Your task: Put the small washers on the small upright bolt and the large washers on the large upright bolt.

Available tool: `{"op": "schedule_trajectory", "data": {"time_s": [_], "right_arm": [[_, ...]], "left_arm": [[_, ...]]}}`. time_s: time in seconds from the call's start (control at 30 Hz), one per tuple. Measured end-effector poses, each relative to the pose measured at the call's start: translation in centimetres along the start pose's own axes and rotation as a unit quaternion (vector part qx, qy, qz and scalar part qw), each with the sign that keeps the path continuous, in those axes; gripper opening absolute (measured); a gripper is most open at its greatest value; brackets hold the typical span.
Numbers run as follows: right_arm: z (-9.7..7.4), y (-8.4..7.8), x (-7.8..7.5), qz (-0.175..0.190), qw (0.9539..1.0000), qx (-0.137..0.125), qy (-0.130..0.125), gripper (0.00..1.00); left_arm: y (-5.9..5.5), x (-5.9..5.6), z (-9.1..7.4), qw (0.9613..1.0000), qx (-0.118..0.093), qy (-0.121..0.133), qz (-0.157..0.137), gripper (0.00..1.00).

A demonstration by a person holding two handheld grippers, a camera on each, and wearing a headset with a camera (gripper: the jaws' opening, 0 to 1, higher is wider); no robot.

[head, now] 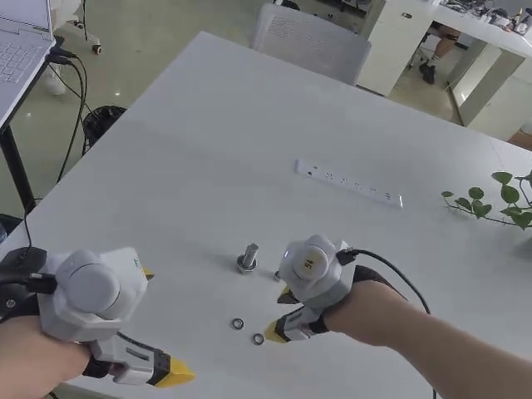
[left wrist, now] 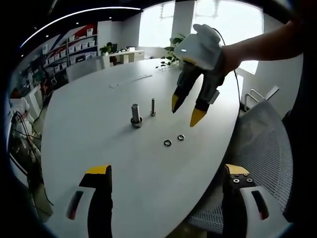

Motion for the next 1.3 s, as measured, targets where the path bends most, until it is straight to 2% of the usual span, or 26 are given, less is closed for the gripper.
{"op": "schedule_trajectory", "data": {"time_s": [0.13, 0.37, 0.43, 0.63, 0.83, 1.13, 1.3], "right_arm": [[0.8, -0.4, 0.0, 0.001, 1.0000, 0.003, -0.002, 0.38], [2.2, -0.7, 0.5, -0.006, 1.0000, -0.007, 0.002, 0.37], [2.6, -0.9, 0.6, -0.008, 1.0000, -0.005, 0.001, 0.36], [3.7, -1.6, 0.7, -0.003, 1.0000, 0.003, 0.000, 0.34], [4.5, -1.6, 0.7, -0.011, 0.9999, 0.005, -0.009, 0.32], [4.6, -1.6, 0.7, -0.018, 0.9997, 0.010, -0.012, 0.31], [4.7, -1.8, 0.6, -0.014, 0.9998, 0.007, -0.013, 0.30]], "left_arm": [[0.1, -0.1, 0.1, 1.0000, 0.003, -0.001, 0.004, 0.92], [0.3, -0.4, -0.3, 1.0000, 0.005, -0.004, -0.002, 0.90], [0.4, -0.4, -0.3, 1.0000, -0.001, -0.004, -0.003, 0.90], [0.3, -0.6, -0.4, 1.0000, 0.000, -0.001, -0.005, 0.90], [0.2, -0.6, -0.7, 1.0000, 0.000, 0.002, -0.006, 0.90], [-0.3, -0.6, -0.9, 1.0000, 0.005, 0.001, -0.006, 0.87], [0.0, -0.7, -0.6, 1.0000, 0.001, 0.000, -0.008, 0.88]]}}
Point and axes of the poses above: the centre of the closed fingertips' face, and the gripper's own axes: z roughly forward along the fingers, x roughly to its left, y roughly out of its top, the point moved 8 cm from there along -z, roughly backward along the fingers, and after that the axes turned 3 degrees about y, right-handed, at the moved point
